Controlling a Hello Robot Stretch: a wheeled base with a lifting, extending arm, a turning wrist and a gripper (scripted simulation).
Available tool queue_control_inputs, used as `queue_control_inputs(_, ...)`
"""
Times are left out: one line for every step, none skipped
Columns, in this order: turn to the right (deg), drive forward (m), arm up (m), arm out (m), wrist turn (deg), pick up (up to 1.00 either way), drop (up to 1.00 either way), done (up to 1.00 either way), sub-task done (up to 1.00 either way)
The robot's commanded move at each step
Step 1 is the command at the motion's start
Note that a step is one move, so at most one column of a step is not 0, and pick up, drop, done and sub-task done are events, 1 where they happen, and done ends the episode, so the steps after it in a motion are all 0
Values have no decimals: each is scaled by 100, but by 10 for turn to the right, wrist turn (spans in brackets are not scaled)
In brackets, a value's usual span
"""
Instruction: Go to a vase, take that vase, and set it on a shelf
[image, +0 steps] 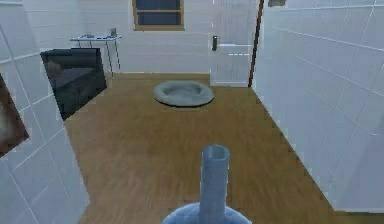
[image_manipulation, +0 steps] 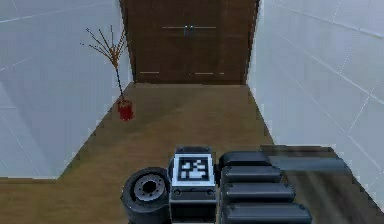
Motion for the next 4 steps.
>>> queue_control_inputs(450, 0, 0, 0, 0, 0, 0, 0, 0)
queue_control_inputs(450, 0, 0, 0, 0, 0, 0, 0, 0)
queue_control_inputs(450, 0, 0, 0, 0, 0, 0, 0, 0)
queue_control_inputs(360, 0, 0, 0, 0, 0, 0, 0, 0)
